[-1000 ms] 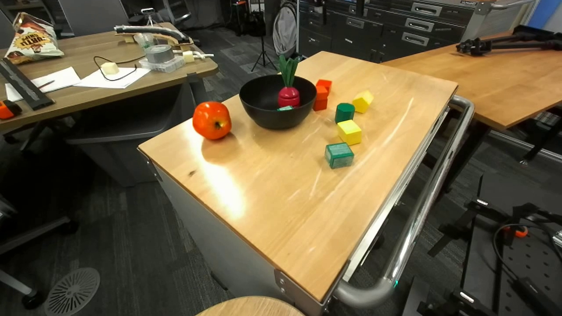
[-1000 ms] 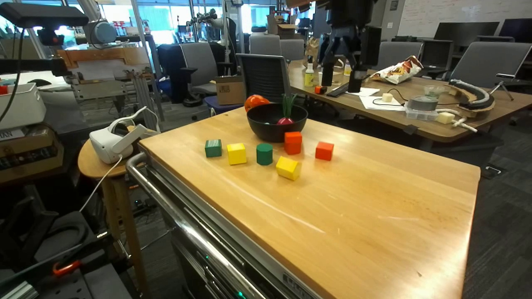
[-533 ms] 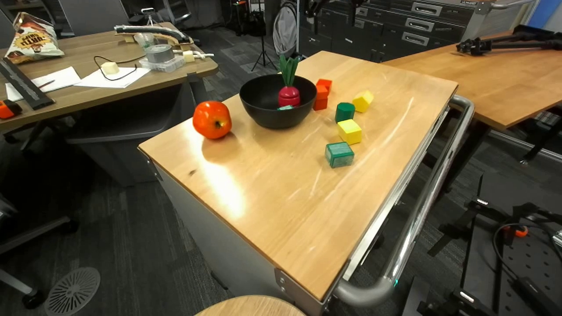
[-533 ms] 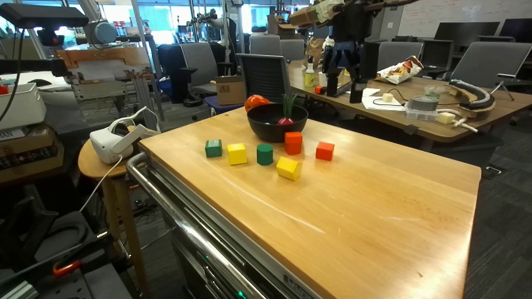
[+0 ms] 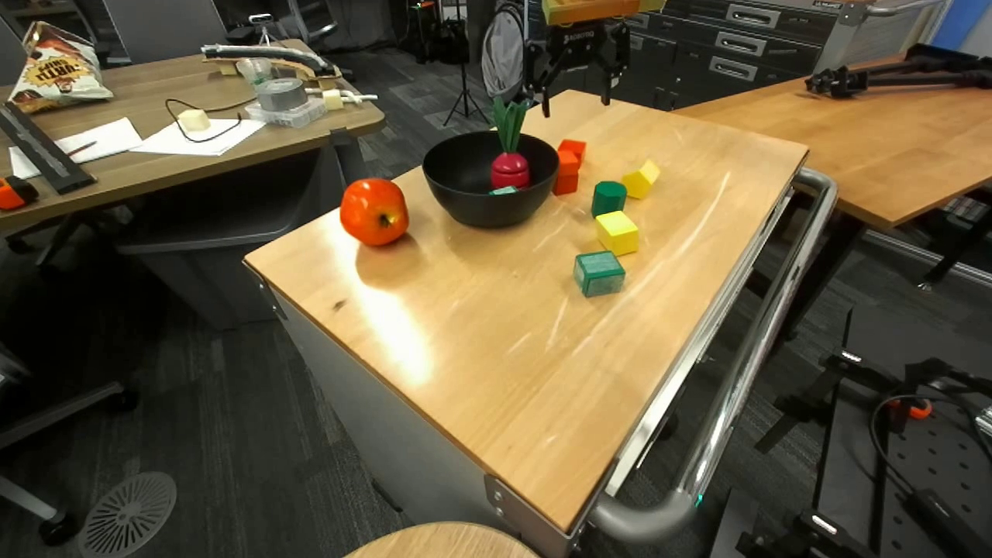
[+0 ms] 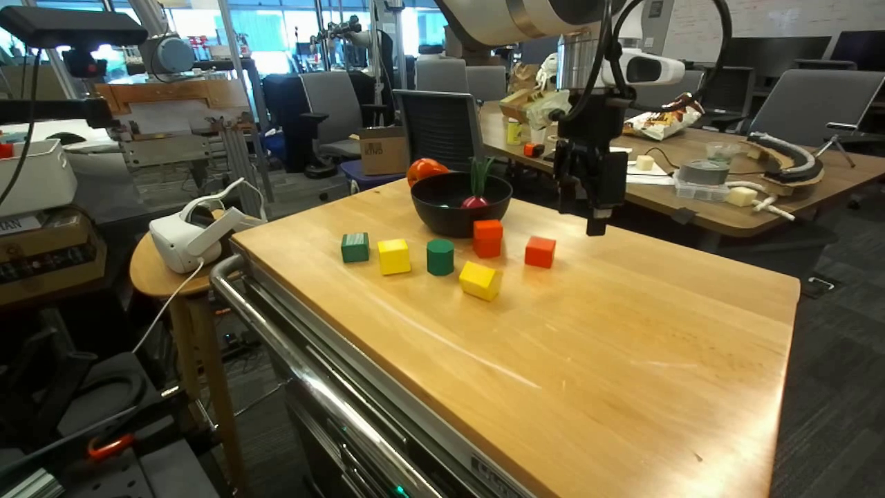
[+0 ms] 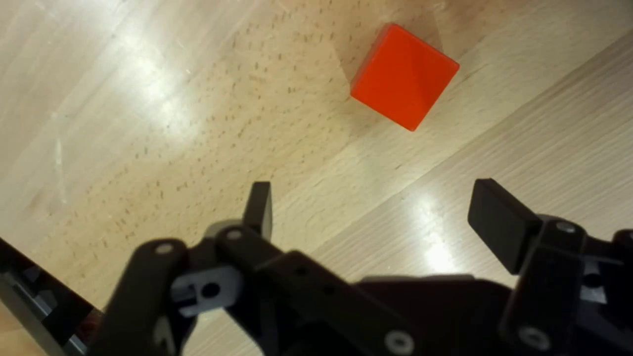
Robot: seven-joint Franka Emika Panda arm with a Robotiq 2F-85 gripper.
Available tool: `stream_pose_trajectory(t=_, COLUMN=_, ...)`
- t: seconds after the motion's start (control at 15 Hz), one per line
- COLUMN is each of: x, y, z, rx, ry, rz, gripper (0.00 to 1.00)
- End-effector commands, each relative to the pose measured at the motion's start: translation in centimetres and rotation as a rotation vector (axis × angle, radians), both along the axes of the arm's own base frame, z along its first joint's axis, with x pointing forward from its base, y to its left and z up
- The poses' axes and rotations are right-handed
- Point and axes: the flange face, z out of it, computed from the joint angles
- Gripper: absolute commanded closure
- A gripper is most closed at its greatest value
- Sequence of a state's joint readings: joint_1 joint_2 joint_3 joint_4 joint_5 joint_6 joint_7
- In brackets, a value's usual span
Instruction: Move the apple backwards, place the radish and blocks inside the black bowl
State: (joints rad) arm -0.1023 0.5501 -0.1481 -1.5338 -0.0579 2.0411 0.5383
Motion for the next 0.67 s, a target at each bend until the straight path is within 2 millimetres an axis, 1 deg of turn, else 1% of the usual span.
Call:
stream_pose_trajectory(t=0.0, x=0.6, y=0.7, z=-0.5, rx=0.006, ry=-0.001, rz=-0.023, gripper=0.00)
stream_pose_trajectory(t=0.27, x=0.8, y=1.5, z=-1.6, rx=0.011, ry=0.022, rz=-0.046, gripper=0.00)
stream_pose_trajectory(t=0.6, x=0.5, y=2.5, z=-3.2, rx=0.066, ry=0.067, rz=-0.087, gripper=0.00)
